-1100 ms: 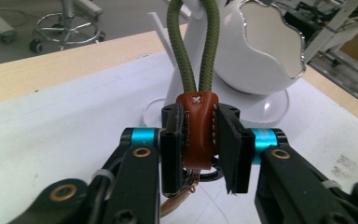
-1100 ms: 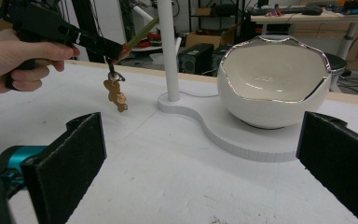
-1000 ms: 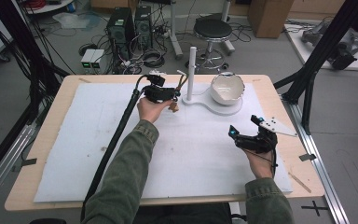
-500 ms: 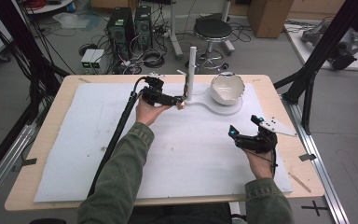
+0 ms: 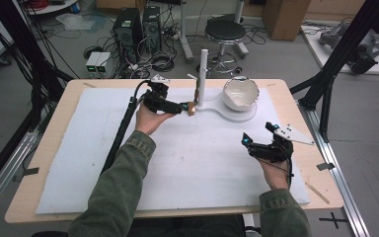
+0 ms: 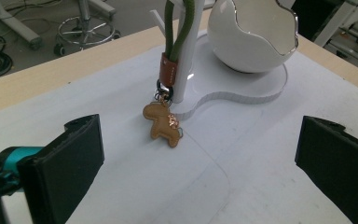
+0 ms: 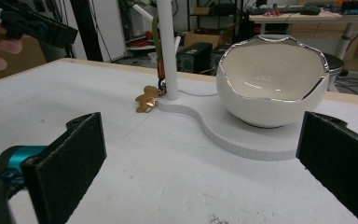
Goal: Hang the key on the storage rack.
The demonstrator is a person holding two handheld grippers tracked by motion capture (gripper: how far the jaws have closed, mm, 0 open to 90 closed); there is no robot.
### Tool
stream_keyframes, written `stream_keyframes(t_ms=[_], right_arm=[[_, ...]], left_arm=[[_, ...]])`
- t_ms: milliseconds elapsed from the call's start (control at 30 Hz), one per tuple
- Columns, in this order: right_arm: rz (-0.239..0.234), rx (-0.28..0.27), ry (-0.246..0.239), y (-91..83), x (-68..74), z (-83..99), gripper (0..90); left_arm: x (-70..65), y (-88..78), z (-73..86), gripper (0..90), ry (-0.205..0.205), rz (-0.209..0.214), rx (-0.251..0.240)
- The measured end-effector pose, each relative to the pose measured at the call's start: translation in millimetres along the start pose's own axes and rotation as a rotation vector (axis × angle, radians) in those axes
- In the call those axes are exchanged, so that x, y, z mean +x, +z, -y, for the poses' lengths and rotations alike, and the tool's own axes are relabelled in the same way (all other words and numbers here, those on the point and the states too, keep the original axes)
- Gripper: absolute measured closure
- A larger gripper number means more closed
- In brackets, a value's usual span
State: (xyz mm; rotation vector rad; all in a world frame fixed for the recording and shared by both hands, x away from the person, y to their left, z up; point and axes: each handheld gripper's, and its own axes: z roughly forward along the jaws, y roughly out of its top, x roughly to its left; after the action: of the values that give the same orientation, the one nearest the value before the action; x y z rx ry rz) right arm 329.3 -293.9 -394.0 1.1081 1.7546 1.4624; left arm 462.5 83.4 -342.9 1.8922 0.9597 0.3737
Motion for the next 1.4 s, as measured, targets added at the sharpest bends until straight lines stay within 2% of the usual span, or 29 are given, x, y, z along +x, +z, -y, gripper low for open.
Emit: stream_keyframes(t_ms=[200, 300, 500, 700, 1033, 1100, 1400], right_arm=[[-0.004, 0.005, -0.007, 0.2, 0.8, 0.1, 0.5], [-0.002, 0.007, -0.010, 0.2, 1.2, 0.2, 0.4], [-0.002, 0.009, -0.009, 0.2, 2.7, 0.2, 0.5], [-0.002, 0.011, -0.012, 1.1, 3.3, 0.4, 0.4], [-0.004, 0.011, -0.006, 1.4, 3.5, 1.0, 0.5], [-0.004, 0.013, -0.002, 1.9, 3.1, 1.3, 0.4], [-0.003, 0.009, 0.011, 0.2, 1.3, 2.0, 0.4]], left_arm=[[2.3, -12.2, 2.8, 1.6, 0.017, -0.006, 0.012], [2.3, -19.8, 4.8, 1.6, 0.038, -0.012, 0.031], [5.8, -36.8, 8.6, 1.6, 0.044, -0.015, 0.028], [12.0, -50.6, 18.0, 1.7, 0.055, -0.035, 0.055], [19.6, -71.6, 30.5, 1.6, 0.041, -0.039, 0.036], [20.9, -75.5, 32.2, 1.6, 0.054, -0.045, 0.031], [27.0, -88.4, 42.7, 1.6, 0.046, -0.053, 0.033]])
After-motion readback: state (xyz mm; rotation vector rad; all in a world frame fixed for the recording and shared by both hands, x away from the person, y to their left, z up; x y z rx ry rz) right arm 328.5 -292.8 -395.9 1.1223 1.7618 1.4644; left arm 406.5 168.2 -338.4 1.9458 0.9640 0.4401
